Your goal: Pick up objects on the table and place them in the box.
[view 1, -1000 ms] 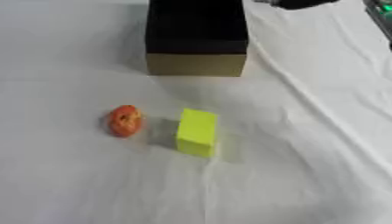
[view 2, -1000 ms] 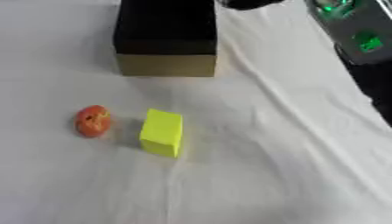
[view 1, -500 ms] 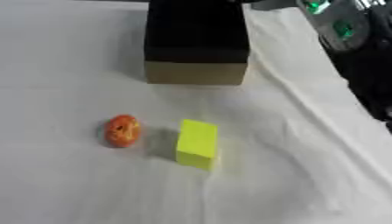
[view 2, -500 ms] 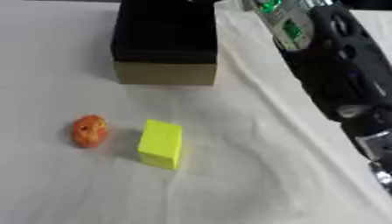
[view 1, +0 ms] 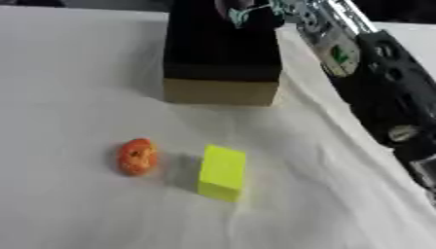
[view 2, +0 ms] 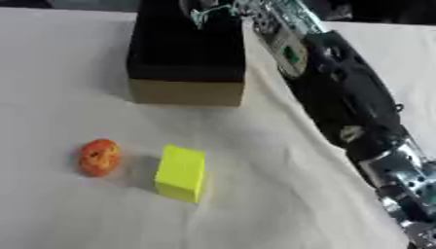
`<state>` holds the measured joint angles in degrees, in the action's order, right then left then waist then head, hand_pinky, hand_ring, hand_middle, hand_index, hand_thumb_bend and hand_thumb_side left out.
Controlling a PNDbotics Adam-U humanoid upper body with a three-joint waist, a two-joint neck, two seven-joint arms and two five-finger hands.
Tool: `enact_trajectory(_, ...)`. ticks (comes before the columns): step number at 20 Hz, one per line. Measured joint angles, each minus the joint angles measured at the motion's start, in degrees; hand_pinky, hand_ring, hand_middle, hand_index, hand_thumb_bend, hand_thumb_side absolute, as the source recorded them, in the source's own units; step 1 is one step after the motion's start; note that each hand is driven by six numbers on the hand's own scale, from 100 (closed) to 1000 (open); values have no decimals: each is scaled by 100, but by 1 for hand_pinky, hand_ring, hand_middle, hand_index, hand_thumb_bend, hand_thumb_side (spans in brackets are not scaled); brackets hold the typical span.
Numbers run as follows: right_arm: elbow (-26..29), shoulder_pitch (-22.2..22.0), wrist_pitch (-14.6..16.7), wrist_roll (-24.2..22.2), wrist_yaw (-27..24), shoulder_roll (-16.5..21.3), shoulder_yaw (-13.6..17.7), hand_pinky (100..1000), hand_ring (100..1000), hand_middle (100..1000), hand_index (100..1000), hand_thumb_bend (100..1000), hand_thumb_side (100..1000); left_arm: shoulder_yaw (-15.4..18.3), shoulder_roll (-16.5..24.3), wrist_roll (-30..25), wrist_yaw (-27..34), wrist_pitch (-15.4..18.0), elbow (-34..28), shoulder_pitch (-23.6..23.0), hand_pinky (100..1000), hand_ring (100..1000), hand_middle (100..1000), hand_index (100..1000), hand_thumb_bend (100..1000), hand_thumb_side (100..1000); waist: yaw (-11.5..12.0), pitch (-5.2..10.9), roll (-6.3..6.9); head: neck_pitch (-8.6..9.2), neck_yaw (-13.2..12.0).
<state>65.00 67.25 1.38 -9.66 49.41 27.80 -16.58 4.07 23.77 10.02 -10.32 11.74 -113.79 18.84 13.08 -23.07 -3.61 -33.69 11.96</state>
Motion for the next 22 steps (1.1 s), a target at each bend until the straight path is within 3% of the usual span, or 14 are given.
enact_trajectory(7,-474,86,156,13,271,-258,38,766,759,608,761,100,462,-19,-1,-40,19,13,0,33,691,760,773,850,100,941,107,-65,-43,8,84)
enact_trajectory(13,-651,120,240,-391,782,-281,36,809,840,729,858,100,574,-33,-2,-62,20,5,0,37,691,760,772,850,100,942,97,-80,-55,4,84)
enact_trajectory(18,-692,127,192,-663,1171,-289,46,828,865,766,887,100,592,-33,-3,-74,20,-4,0,37,691,760,772,850,100,942,74,-90,-55,-3,82)
enact_trajectory(20,-704,127,172,-696,1259,-306,61,839,887,795,928,100,684,-34,-4,-83,20,-11,0,37,691,760,772,850,100,942,74,-90,-55,-4,82)
enact_trajectory(22,-706,127,155,-714,1336,-328,68,860,922,837,970,169,784,-34,-5,-88,20,-14,0,37,691,760,772,851,100,941,75,-90,-54,-5,82)
